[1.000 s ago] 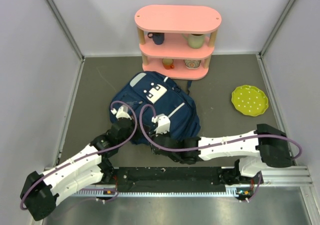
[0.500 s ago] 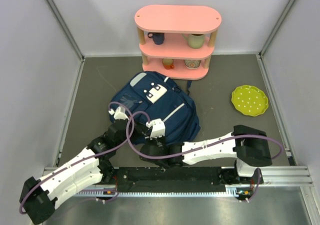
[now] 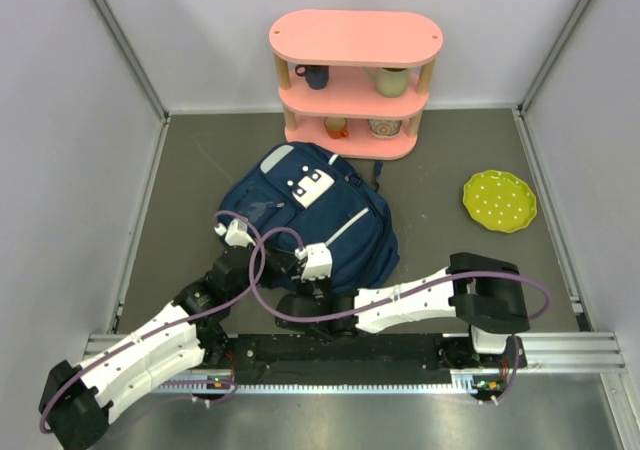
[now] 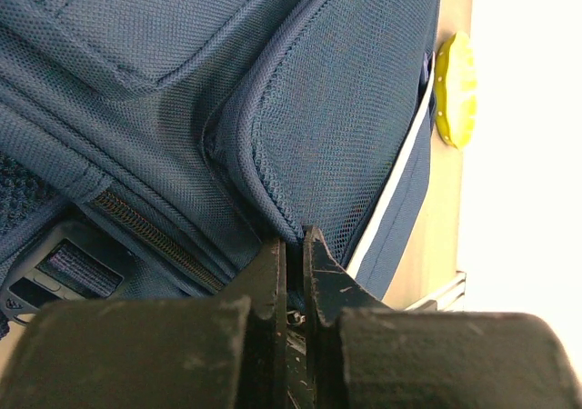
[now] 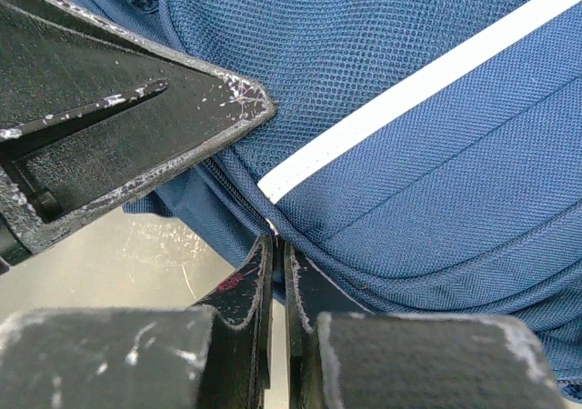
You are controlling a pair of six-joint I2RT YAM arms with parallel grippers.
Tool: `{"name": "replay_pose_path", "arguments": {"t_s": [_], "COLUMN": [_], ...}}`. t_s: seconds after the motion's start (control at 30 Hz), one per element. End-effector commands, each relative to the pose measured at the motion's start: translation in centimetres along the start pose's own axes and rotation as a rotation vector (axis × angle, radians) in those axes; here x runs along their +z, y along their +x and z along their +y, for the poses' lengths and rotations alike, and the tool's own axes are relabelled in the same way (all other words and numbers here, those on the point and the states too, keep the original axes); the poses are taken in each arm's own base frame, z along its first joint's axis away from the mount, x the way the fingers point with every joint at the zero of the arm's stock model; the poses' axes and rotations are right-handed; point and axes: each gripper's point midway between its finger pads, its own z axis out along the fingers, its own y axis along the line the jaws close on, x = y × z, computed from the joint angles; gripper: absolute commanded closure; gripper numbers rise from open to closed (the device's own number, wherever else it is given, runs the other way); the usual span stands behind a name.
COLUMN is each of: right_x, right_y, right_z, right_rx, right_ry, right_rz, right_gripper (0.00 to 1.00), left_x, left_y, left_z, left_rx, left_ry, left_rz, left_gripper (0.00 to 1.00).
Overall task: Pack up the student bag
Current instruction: Zip the student bag at the center of the board.
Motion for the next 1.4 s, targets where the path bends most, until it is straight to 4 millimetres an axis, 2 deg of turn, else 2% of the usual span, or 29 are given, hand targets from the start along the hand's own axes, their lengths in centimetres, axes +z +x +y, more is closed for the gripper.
{"name": "replay_pose_path", "arguments": {"t_s": [0.0, 0.17, 0.23, 0.27, 0.3, 0.37, 0.47, 0.57, 0.63, 0.77, 0.87, 1.07, 1.27, 1.37], "right_x": [0.9, 0.1, -0.6, -0.9, -1.1, -1.8, -2.3, -2.5, -2.5, -2.8, -2.6, -0.8, 1.1, 1.5], "right_y": [-2.9, -4.0, -4.5, -5.2, -4.7, -5.6, -5.6, -5.2, -4.7, -4.6, -4.3, -1.9, -1.0, -1.2], "right_z": [-2.8, -2.8, -2.3, -1.2, -0.9, -0.3, 0.2, 0.1, -0.9, -1.3, -1.0, -1.3, -1.9, -1.9], "right_rx": [0.013, 0.029, 0.007, 0.051, 0.024, 0.046, 0.023, 0.001, -0.025, -0.043, -0.064, -0.072, -0.038, 0.004], "right_ry": [0.110, 0.070, -0.001, -0.056, -0.099, -0.163, -0.258, -0.333, -0.316, -0.347, -0.372, -0.304, -0.194, -0.164], "right_rz": [-0.109, -0.113, -0.097, -0.111, -0.090, -0.080, -0.007, 0.055, 0.081, 0.104, 0.107, 0.147, 0.129, 0.117], "right_gripper": [1.00, 1.00, 1.00, 1.00, 1.00, 1.00, 1.00, 1.00, 1.00, 1.00, 1.00, 1.00, 1.00, 0.92], "left_x": [-0.9, -0.9, -0.9, -0.8, -0.8, -0.8, -0.8, -0.9, -0.9, -0.8, -0.7, -1.0, -0.9, -1.0], "left_y": [1.0, 1.0, 0.9, 0.8, 0.8, 0.6, 0.6, 0.5, 0.3, 0.4, 0.7, 1.7, 2.4, 2.4], "left_z": [-2.8, -2.4, -2.3, -2.2, -2.1, -1.9, -1.5, -1.4, -1.6, -1.8, -2.3, -2.9, -2.4, -2.4], "left_rx": [0.012, 0.018, 0.026, 0.036, 0.045, 0.068, 0.090, 0.091, 0.102, 0.124, 0.129, 0.126, 0.108, 0.106], "left_ry": [0.120, 0.114, 0.109, 0.103, 0.096, 0.078, 0.059, 0.060, 0.066, 0.068, 0.096, 0.136, 0.149, 0.155], "left_rz": [0.071, 0.065, 0.060, 0.054, 0.056, 0.048, 0.049, 0.042, 0.039, 0.051, 0.063, 0.117, 0.137, 0.137], "left_gripper": [1.00, 1.00, 1.00, 1.00, 1.00, 1.00, 1.00, 1.00, 1.00, 1.00, 1.00, 1.00, 1.00, 1.00]}}
